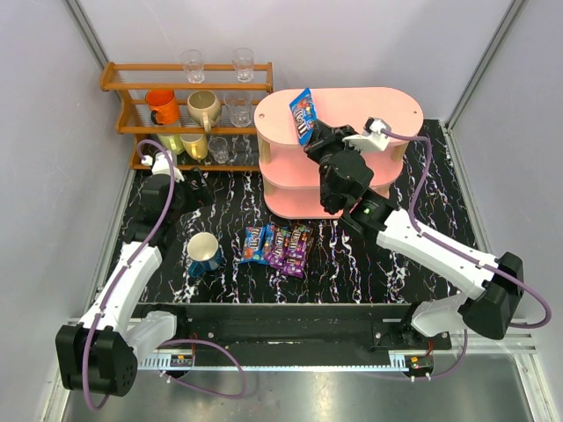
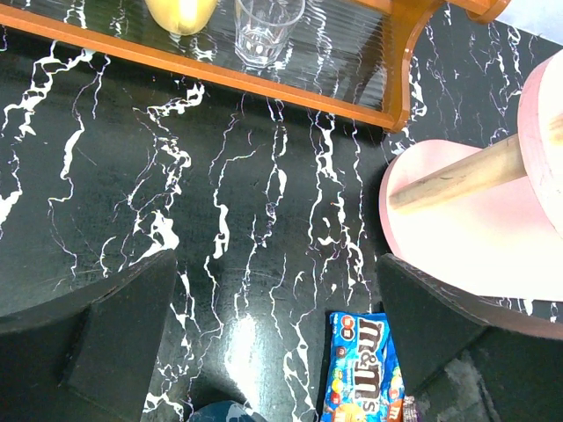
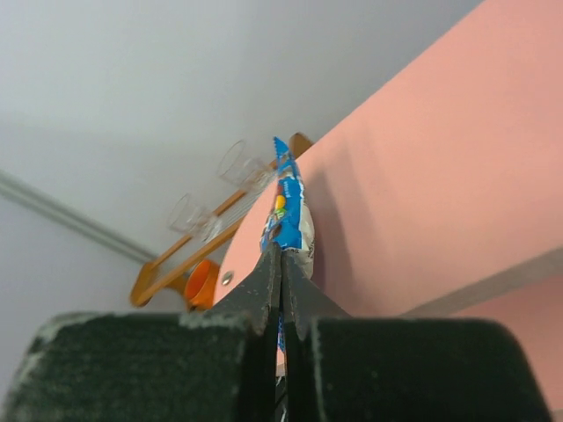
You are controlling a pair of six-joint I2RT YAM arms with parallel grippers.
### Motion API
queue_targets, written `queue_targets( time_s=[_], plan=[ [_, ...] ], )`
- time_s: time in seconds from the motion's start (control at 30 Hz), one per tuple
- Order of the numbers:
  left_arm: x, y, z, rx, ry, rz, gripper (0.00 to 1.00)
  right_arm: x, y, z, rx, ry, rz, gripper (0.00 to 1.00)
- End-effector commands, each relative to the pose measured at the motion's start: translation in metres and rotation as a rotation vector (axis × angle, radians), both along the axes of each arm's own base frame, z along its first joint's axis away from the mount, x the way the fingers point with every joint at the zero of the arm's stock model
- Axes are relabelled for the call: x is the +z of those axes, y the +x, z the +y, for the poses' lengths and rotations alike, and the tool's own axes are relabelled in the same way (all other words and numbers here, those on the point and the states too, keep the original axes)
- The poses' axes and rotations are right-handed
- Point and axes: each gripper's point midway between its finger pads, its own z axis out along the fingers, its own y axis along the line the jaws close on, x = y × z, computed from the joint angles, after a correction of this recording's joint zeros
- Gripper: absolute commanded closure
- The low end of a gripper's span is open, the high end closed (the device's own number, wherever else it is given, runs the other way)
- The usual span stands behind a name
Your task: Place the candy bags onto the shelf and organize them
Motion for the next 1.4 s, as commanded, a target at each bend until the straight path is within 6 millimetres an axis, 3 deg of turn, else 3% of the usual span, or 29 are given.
queue_targets(
  time_s=[0.0, 0.33, 0.67, 0.83, 0.93, 1.03, 1.17, 1.23, 1.27, 1.3, 1.37],
  plan=[
    [0.038, 0.008, -0.007, -0.031, -0.032, -0.101, 0.01, -0.002, 0.001, -0.041, -0.236, 0.073, 0.008, 1.00],
    [0.038, 0.007, -0.008, -0.032, -0.037, -0.102, 0.01, -0.003, 0.006, -0.038, -0.262, 0.058, 0.004, 1.00],
    [0.038, 0.007, -0.008, -0.030, -0.037, -0.102, 0.01, -0.012, 0.016, -0.018, -0.219, 0.057, 0.020, 0.99],
    [0.038, 0.007, -0.008, -0.031, -0.039, -0.102, 0.01, -0.011, 0.013, -0.019, -0.202, 0.046, 0.003, 0.61],
    [0.038, 0.007, -0.008, -0.031, -0.039, -0.102, 0.01, -0.001, 0.007, -0.024, -0.186, 0.039, -0.034, 0.48],
    [0.038, 0.007, -0.008, -0.033, -0.040, -0.103, 0.01, 0.008, -0.001, -0.034, -0.184, 0.015, -0.059, 0.39],
    [0.038, 0.007, -0.007, -0.026, -0.035, -0.104, 0.01, 0.022, -0.021, -0.062, -0.195, 0.002, -0.098, 0.28],
    [0.039, 0.006, -0.007, -0.029, -0.037, -0.105, 0.01, 0.014, -0.028, -0.069, -0.184, -0.052, -0.094, 0.26],
    [0.039, 0.006, -0.006, -0.026, -0.036, -0.103, 0.01, 0.022, -0.038, -0.080, -0.175, -0.041, -0.109, 0.24],
    [0.040, 0.007, -0.007, -0.027, -0.037, -0.106, 0.01, 0.008, -0.041, -0.077, -0.135, -0.102, -0.088, 0.24],
    [0.041, 0.007, -0.007, -0.029, -0.037, -0.108, 0.01, 0.006, -0.055, -0.084, -0.079, -0.138, -0.087, 0.26]
  ],
)
